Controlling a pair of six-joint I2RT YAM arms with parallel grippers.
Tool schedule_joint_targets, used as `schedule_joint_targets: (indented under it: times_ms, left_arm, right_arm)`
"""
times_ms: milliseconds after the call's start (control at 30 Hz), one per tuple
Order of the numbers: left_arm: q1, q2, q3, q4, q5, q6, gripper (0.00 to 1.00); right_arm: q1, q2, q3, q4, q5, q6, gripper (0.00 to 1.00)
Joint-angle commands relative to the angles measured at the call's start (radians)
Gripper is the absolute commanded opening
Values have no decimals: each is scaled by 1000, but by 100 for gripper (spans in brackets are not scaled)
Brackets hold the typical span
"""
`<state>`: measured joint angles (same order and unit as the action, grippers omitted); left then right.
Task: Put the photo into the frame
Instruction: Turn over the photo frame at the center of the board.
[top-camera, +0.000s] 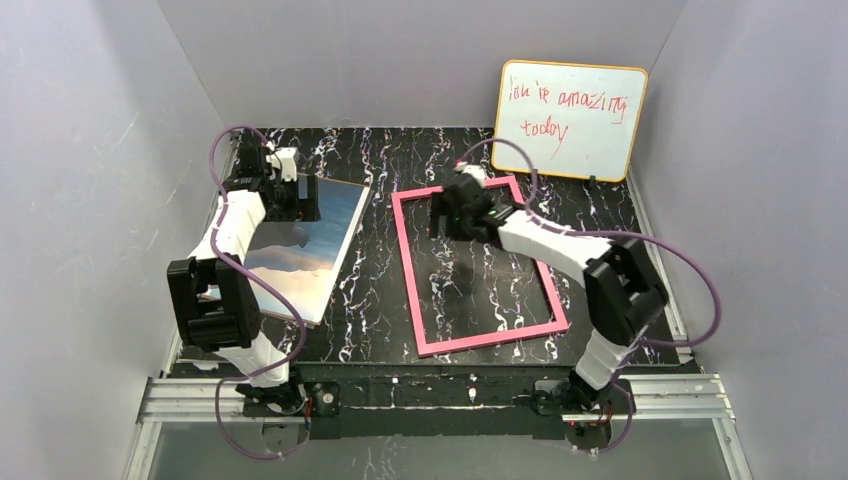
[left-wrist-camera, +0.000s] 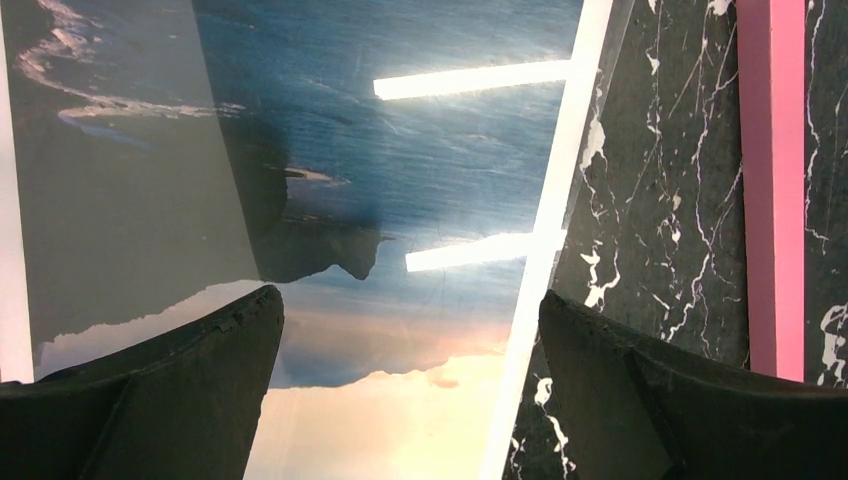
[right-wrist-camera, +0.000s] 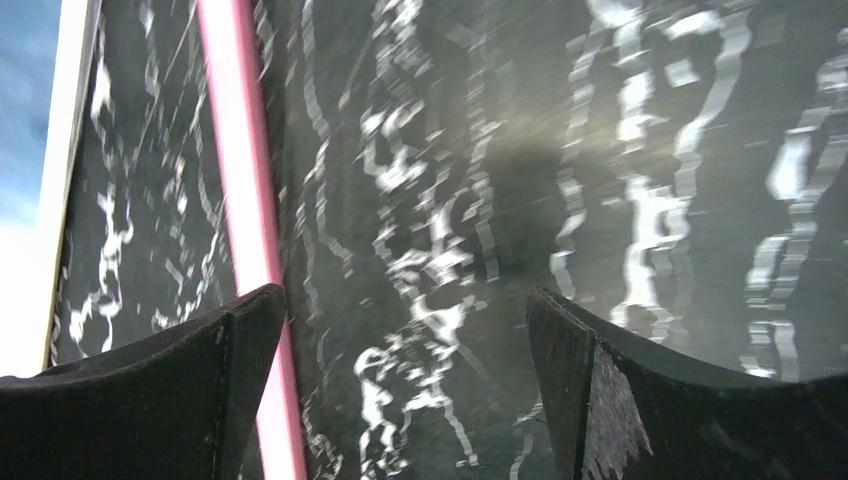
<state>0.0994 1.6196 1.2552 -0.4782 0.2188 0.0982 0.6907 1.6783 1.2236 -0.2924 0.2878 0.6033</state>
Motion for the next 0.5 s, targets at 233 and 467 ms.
schedule_joint_targets:
  times_ms: [233,467]
  left_arm:
    - [10,-59,39,-136,22,33,98]
    - [9,-58,50,-166,26,49,98]
  right_arm:
    - [239,292,256,-128,-7,-7,98]
    - [269,406,299,-164,40,6,91]
